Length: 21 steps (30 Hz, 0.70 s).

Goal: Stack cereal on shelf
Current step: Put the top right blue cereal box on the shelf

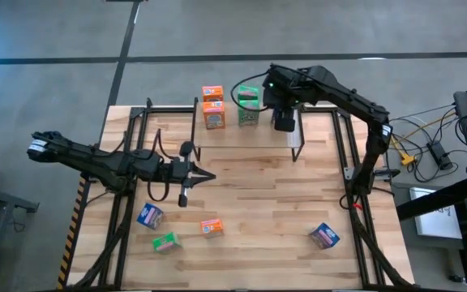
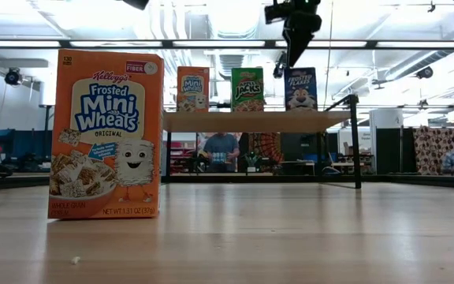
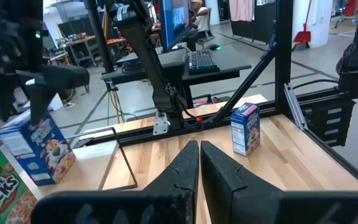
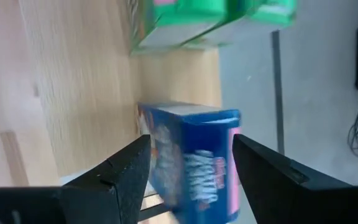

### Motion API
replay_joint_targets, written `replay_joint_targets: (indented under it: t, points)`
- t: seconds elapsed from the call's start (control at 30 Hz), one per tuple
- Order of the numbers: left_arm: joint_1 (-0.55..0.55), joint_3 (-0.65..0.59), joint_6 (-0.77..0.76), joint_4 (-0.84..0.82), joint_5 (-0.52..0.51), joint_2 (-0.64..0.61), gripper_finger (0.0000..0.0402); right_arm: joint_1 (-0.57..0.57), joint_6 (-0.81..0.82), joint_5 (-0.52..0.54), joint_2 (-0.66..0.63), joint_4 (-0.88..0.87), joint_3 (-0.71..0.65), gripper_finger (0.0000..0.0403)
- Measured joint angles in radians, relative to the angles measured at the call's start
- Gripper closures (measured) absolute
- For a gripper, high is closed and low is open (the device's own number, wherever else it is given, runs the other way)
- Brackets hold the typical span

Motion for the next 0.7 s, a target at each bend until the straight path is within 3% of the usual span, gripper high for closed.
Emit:
replay_joint_targets:
  t: [0.37, 0.53, 0.7]
  points:
    - [0.001, 0.0, 0.003, -0.016, 0.0, -0.005, 0.0401, 0.01, 0.078, -0.043, -0.026, -0.049, 0.123, 0.0192]
    - [0.001, 0.0, 0.0, -0.03, 0.0, -0.005, 0.0401, -0.017, 0.094, -0.224, -0.094, -0.031, 0.08, 0.0214]
    - [0.001, 0.0, -0.003, -0.03, 0.0, -0.005, 0.0401, -0.028, 0.071, -0.252, -0.181, 0.088, -0.036, 0.0231]
